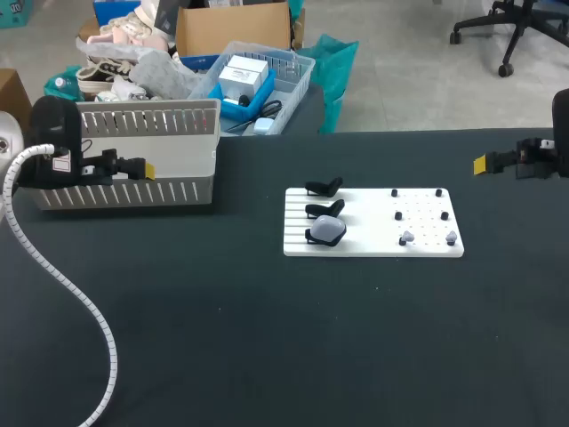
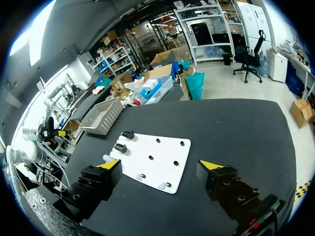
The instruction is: Pick up each earbud case from the left stands, insert the matching earbuds, close the lid, and place the case in the box.
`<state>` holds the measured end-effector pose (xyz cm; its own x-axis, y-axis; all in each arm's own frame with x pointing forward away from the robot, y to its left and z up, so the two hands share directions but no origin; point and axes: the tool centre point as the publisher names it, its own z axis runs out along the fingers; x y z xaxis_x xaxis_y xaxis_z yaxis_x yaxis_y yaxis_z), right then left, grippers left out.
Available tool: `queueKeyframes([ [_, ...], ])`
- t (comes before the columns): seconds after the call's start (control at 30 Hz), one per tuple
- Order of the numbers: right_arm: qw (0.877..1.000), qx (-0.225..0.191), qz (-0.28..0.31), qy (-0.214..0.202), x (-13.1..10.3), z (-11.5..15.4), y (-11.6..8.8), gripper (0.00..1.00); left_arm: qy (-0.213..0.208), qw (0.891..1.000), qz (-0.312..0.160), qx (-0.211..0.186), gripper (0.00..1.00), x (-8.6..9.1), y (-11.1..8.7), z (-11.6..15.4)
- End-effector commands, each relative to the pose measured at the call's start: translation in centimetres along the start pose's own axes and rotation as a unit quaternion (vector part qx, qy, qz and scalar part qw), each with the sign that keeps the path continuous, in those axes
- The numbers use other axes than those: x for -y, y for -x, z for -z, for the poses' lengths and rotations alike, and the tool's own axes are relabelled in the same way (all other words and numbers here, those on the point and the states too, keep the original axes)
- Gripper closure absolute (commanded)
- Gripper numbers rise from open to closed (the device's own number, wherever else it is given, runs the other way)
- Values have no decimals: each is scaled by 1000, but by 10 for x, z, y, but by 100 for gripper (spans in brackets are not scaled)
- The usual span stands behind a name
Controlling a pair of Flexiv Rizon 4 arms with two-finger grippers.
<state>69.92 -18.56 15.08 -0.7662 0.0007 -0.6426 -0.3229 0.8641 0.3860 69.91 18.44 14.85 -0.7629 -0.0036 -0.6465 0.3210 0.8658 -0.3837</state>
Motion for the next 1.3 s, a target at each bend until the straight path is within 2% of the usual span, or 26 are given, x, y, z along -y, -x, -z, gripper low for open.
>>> queueKeyframes([
  [0.03, 1000, 0, 0, 1, 1, -1, 0, 0, 0, 1000, 0, -2, 0, 0, 1, 0],
  [0.97, 1000, 0, 0, 1, 1, -1, 0, 0, 0, 1000, 0, -2, 0, 0, 1, 0],
  [1.0, 1000, 0, 0, 1, 1, -1, 0, 0, -19, 1000, -5, -13, 0, 1, 3, 0],
  [1.1, 1000, 0, 0, 1, 1, -1, 0, 0, -42, 999, -28, -11, 0, 7, 9, 0],
  [1.13, 1000, 0, 0, 1, 1, -1, 0, 0, -67, 997, -40, -11, 0, 10, 10, 0],
  [1.3, 1000, 0, 0, 1, 1, -1, 0, 0, -117, 987, -108, -6, 0, 25, 14, -1],
])
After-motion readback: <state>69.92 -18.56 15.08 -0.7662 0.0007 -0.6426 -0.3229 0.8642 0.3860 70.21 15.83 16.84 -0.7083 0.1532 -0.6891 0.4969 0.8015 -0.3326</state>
